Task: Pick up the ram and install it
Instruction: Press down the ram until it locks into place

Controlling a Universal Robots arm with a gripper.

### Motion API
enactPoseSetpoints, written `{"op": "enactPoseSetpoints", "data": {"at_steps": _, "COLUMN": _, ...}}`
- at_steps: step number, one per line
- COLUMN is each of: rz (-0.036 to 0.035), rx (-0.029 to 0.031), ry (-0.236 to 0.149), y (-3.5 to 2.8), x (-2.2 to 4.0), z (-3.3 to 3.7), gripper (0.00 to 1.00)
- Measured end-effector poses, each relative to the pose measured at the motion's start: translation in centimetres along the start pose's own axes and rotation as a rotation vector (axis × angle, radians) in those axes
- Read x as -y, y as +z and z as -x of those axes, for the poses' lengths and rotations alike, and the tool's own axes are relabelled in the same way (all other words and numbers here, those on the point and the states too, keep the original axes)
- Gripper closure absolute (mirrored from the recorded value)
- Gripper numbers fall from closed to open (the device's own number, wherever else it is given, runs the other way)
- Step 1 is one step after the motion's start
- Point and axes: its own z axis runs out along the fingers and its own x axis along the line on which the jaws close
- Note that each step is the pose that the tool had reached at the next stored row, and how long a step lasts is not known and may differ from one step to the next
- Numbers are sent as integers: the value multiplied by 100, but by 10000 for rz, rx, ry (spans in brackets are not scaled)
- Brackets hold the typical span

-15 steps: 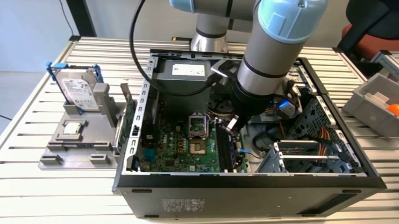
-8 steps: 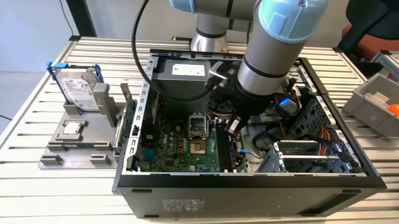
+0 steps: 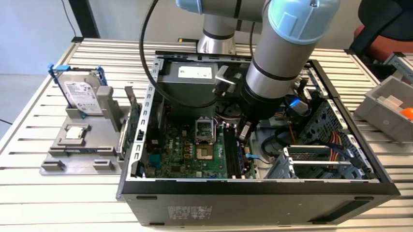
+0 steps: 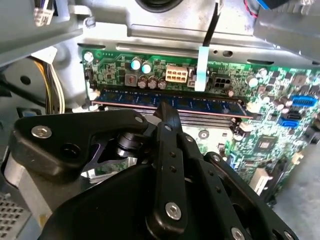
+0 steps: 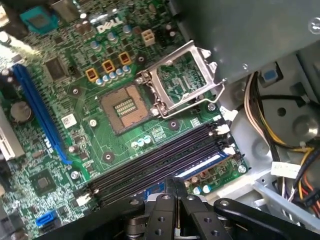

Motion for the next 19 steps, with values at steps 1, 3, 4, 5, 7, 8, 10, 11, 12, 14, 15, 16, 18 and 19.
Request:
{"op": "enactPoseSetpoints", "data": {"at_steps": 1, "rz": 4, "rx": -8, "ry": -156, "y": 0, "x": 0, "z": 0, "gripper": 100}}
{"op": "enactPoseSetpoints", "data": {"at_steps": 3, "rz": 8, "rx": -23, "ry": -405, "y": 0, "x": 5, "z": 3, "gripper": 100}}
{"op": "enactPoseSetpoints", "data": {"at_steps": 4, "rz": 20, "rx": -48, "ry": -877, "y": -1, "x": 22, "z": 11, "gripper": 100}}
{"op": "enactPoseSetpoints", "data": {"at_steps": 5, "rz": 23, "rx": -56, "ry": -1017, "y": -1, "x": 24, "z": 12, "gripper": 100}}
{"op": "enactPoseSetpoints", "data": {"at_steps": 7, "rz": 29, "rx": -72, "ry": -1293, "y": -1, "x": 27, "z": 14, "gripper": 100}}
{"op": "enactPoseSetpoints", "data": {"at_steps": 8, "rz": 33, "rx": -81, "ry": -1447, "y": -1, "x": 28, "z": 14, "gripper": 100}}
{"op": "enactPoseSetpoints", "data": {"at_steps": 10, "rz": 40, "rx": -99, "ry": -1780, "y": -1, "x": 28, "z": 15, "gripper": 100}}
{"op": "enactPoseSetpoints", "data": {"at_steps": 11, "rz": 45, "rx": -112, "ry": -1981, "y": -1, "x": 28, "z": 14, "gripper": 100}}
{"op": "enactPoseSetpoints", "data": {"at_steps": 12, "rz": 49, "rx": -122, "ry": -2166, "y": -1, "x": 28, "z": 14, "gripper": 100}}
{"op": "enactPoseSetpoints", "data": {"at_steps": 14, "rz": 57, "rx": -142, "ry": -2513, "y": 0, "x": 28, "z": 15, "gripper": 100}}
{"op": "enactPoseSetpoints", "data": {"at_steps": 15, "rz": 60, "rx": -153, "ry": -2694, "y": 0, "x": 28, "z": 14, "gripper": 100}}
{"op": "enactPoseSetpoints", "data": {"at_steps": 16, "rz": 65, "rx": -165, "ry": -2889, "y": 0, "x": 28, "z": 14, "gripper": 100}}
{"op": "enactPoseSetpoints", "data": {"at_steps": 18, "rz": 73, "rx": -185, "ry": -3247, "y": 0, "x": 28, "z": 14, "gripper": 100}}
{"op": "enactPoseSetpoints", "data": {"at_steps": 19, "rz": 76, "rx": -194, "ry": -3411, "y": 0, "x": 29, "z": 14, "gripper": 100}}
